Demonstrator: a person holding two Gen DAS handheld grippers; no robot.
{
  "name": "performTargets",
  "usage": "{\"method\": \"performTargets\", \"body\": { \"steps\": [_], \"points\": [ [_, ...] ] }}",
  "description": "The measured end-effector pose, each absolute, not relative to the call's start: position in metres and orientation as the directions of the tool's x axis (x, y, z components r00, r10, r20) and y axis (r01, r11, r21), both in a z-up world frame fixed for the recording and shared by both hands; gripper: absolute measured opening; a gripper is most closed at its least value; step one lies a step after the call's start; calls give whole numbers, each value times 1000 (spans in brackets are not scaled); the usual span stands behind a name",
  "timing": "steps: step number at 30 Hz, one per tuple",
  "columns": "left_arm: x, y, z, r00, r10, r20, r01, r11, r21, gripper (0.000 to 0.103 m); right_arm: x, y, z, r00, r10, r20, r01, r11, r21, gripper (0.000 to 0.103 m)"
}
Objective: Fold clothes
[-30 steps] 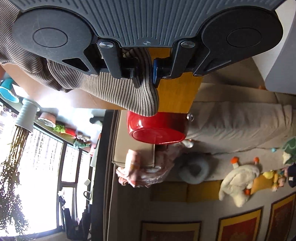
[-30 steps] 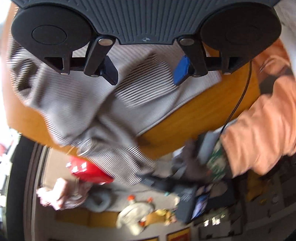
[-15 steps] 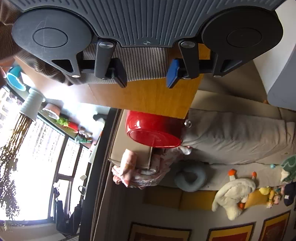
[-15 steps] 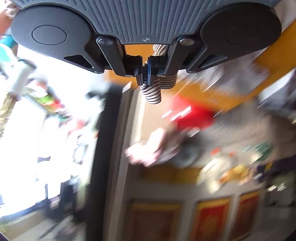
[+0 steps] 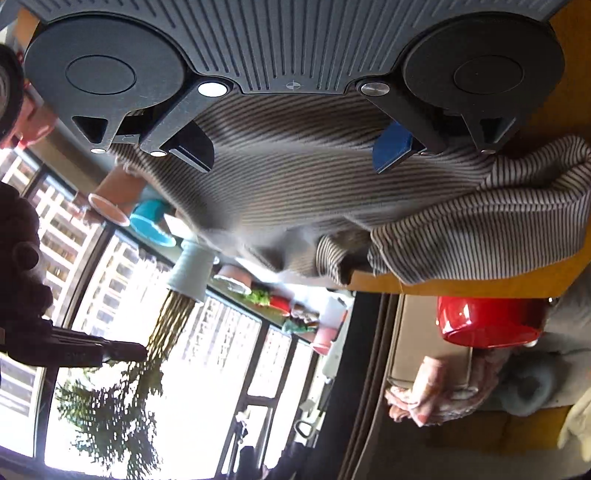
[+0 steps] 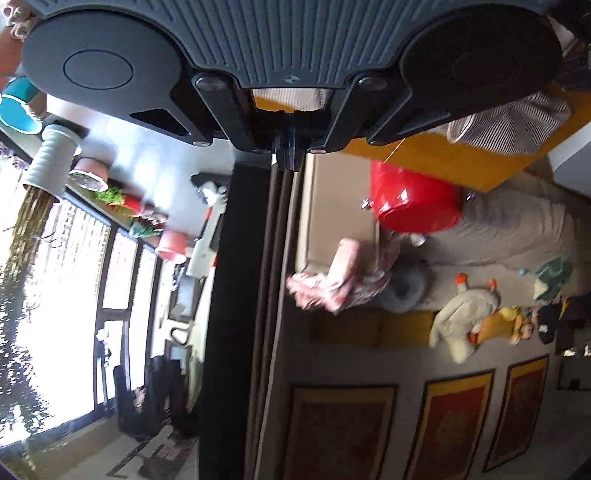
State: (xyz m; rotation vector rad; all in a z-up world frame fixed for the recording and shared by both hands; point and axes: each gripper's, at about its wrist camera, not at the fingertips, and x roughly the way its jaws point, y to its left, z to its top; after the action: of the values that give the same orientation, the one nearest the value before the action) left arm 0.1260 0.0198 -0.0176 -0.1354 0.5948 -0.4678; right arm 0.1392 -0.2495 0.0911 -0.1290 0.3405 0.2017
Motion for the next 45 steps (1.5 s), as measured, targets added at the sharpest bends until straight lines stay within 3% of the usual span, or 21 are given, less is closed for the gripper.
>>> {"method": "performTargets", "body": {
  "steps": [7, 12, 15, 18, 21, 24, 26, 29, 33, 36, 45],
  "points": [
    [130, 57, -21, 728, -426, -537, 356, 904, -235, 99, 180, -173, 29, 757, 370, -539, -422, 906, 29, 9],
    [134, 87, -22, 723, -415, -552, 276, 906, -320, 103, 236, -119, -18, 623, 435, -650, -482, 868, 118, 12],
    [136, 86, -21, 727, -404, -555, 269, 911, -311, 103, 260, -102, -33, 674, 415, -611, -493, 869, 46, 15],
    [139, 83, -20, 732, -383, -564, 256, 921, -293, 103, 276, -107, -31, 678, 415, -607, -469, 880, 78, 17],
    [140, 81, -20, 733, -369, -571, 252, 928, -276, 103, 275, -124, -20, 692, 402, -599, -435, 895, 98, 26],
    [136, 78, -20, 743, -332, -581, 234, 942, -240, 103, 258, -191, 7, 716, 416, -561, -351, 909, 226, 34],
    [136, 77, -20, 746, -318, -585, 225, 948, -227, 103, 243, -241, 20, 732, 417, -539, -278, 905, 323, 53],
    [136, 76, -20, 747, -310, -588, 222, 950, -218, 103, 209, -331, 1, 741, 391, -546, -57, 847, 529, 55],
    [134, 68, -20, 747, -282, -602, 217, 959, -179, 103, 161, -438, -42, 740, 396, -544, 245, 594, 766, 55],
    [136, 60, -21, 745, -245, -621, 214, 969, -125, 103, 137, -468, -101, 747, 491, -447, 367, 256, 894, 57],
    [136, 51, -22, 740, -197, -643, 212, 976, -55, 103, 161, -461, -193, 789, 552, -270, 403, -133, 905, 59]
  ]
}}
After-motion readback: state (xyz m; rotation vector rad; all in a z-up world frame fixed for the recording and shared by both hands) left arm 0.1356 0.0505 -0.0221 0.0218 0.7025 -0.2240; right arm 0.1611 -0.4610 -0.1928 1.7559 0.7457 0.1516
